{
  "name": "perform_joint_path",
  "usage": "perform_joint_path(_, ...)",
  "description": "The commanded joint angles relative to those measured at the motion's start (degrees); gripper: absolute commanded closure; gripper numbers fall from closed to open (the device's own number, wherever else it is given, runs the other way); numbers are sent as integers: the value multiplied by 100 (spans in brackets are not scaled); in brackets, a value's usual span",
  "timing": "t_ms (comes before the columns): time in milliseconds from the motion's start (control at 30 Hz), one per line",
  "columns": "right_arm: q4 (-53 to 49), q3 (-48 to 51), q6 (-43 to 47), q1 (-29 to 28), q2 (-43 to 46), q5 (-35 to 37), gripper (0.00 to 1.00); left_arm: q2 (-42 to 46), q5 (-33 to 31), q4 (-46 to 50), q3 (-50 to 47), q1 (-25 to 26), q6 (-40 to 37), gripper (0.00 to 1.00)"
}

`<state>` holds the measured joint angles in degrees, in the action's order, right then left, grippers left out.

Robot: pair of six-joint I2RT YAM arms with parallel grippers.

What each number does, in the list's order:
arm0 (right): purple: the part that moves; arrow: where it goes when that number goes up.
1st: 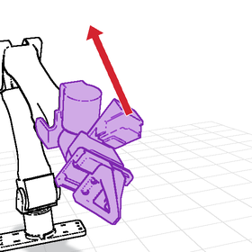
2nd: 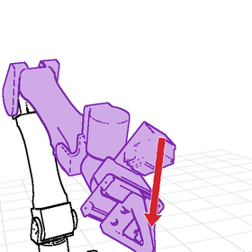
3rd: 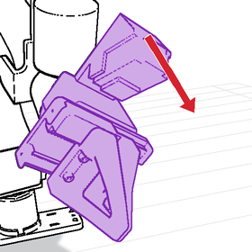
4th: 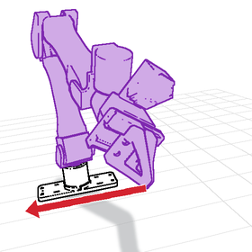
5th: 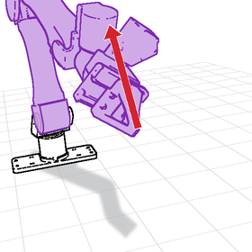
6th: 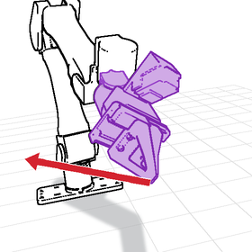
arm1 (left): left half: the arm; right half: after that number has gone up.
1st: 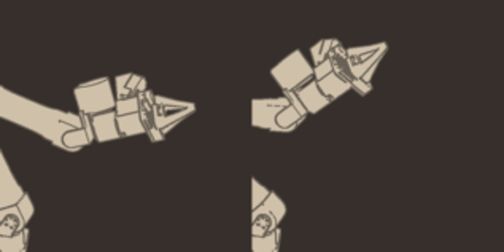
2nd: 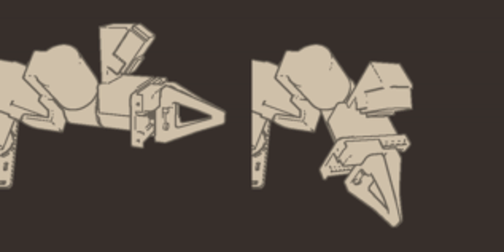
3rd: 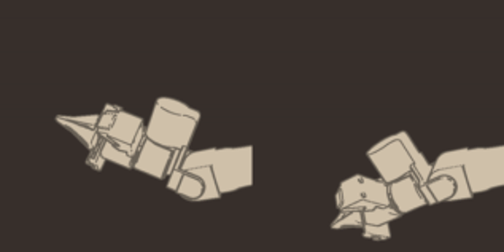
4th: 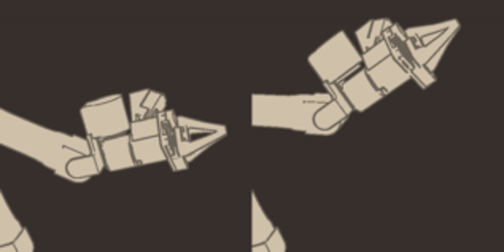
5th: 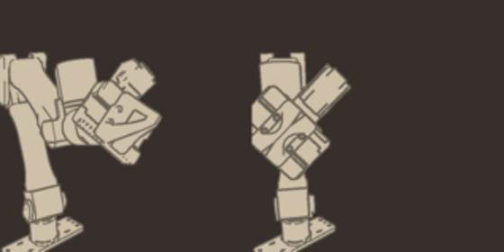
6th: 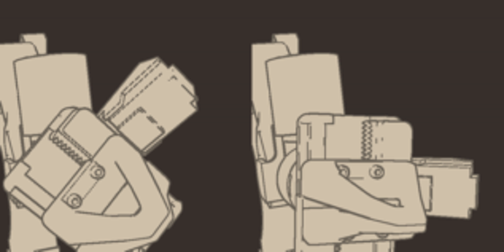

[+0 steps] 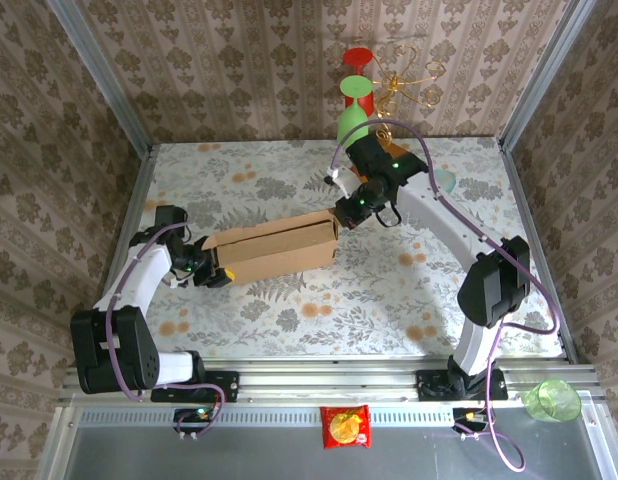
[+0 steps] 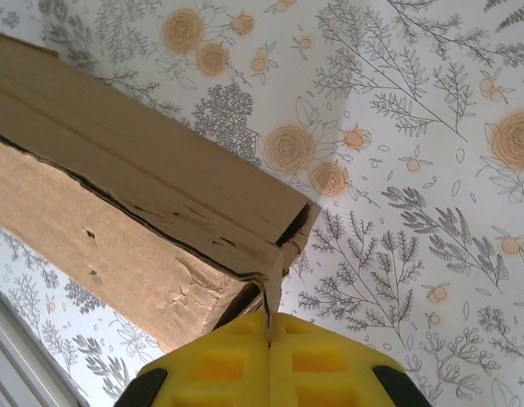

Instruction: Fold the paper box

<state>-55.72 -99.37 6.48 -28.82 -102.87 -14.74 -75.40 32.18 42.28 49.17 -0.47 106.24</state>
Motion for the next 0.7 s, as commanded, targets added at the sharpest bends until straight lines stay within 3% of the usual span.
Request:
perform_joint_path(0, 142, 99, -636, -180, 192, 326, 100, -81, -465, 244, 7, -33, -60, 73)
perform_joint_path(300, 730, 663, -2068, -330, 535, 623, 100, -89, -466, 166, -60, -41, 49, 73)
perform_joint_path(667, 784, 874, -2551, -649, 616, 929, 100, -120, -502, 131, -98, -52, 132, 74)
